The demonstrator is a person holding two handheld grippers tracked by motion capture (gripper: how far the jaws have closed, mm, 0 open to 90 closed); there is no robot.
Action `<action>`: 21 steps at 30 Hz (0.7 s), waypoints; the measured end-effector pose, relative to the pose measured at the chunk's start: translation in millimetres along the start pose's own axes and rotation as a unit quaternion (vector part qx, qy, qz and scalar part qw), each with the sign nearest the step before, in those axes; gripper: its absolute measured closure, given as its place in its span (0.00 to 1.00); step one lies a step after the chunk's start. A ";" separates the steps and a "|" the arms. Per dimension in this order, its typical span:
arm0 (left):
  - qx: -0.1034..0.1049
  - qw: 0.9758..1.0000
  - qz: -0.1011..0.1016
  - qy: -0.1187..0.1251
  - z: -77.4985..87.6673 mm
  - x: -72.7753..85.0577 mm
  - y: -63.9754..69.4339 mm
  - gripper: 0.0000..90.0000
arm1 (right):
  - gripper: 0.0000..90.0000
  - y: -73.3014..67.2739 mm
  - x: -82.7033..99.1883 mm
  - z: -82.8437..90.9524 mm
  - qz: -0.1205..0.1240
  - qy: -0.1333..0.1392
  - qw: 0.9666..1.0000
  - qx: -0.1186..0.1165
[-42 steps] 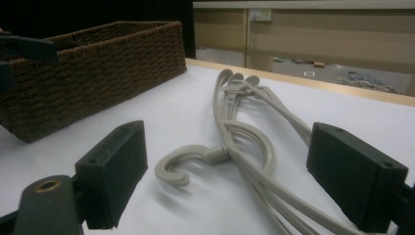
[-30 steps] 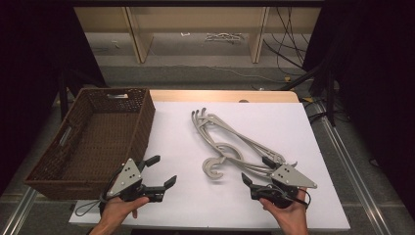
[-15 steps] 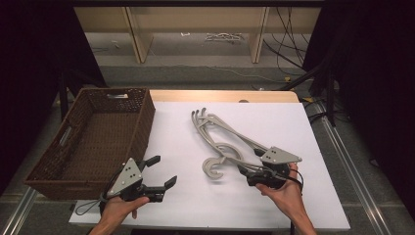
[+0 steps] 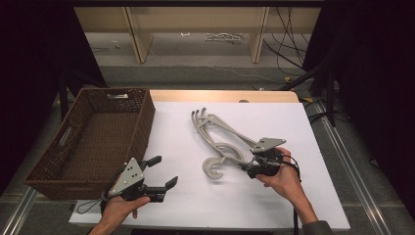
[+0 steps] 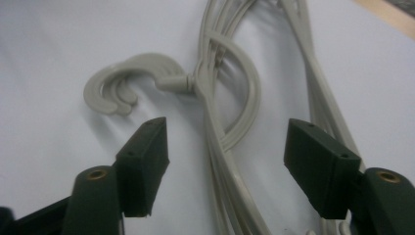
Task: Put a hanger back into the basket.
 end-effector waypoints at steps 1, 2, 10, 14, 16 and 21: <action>0.000 1.000 -0.001 0.001 -0.1 -0.2 -0.2 0.18 | 0.40 1.2 0.1 -5.1 0.007 -0.001 1.000 0.004; 0.002 1.000 -0.003 0.002 -0.6 -0.1 -0.1 0.18 | 0.41 1.4 1.1 -7.5 0.007 -0.010 1.000 0.003; 0.002 1.000 -0.001 -0.004 -0.5 1.1 0.0 0.18 | 0.51 2.6 10.4 -21.1 0.003 -0.078 0.997 -0.025; 0.002 1.000 -0.002 -0.005 -0.7 1.4 0.5 0.18 | 0.56 7.2 13.6 -26.9 -0.005 -0.087 0.996 -0.029; 0.003 1.000 -0.002 -0.003 -0.9 0.9 0.6 0.18 | 0.58 8.0 14.4 -29.1 -0.008 -0.089 0.996 -0.032; 0.003 1.000 -0.002 -0.004 -1.0 1.0 0.8 0.18 | 0.62 8.4 16.5 -35.5 -0.010 -0.104 0.993 -0.048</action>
Point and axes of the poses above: each handheld gripper's, and its own axes: z roughly backward along the jaws, x roughly out of its underside, y roughly to its right, the point moved 8 cm from there along -z, roughly forward along the jaws, and after that the axes turned 6 degrees about y, right-handed, at the moved point
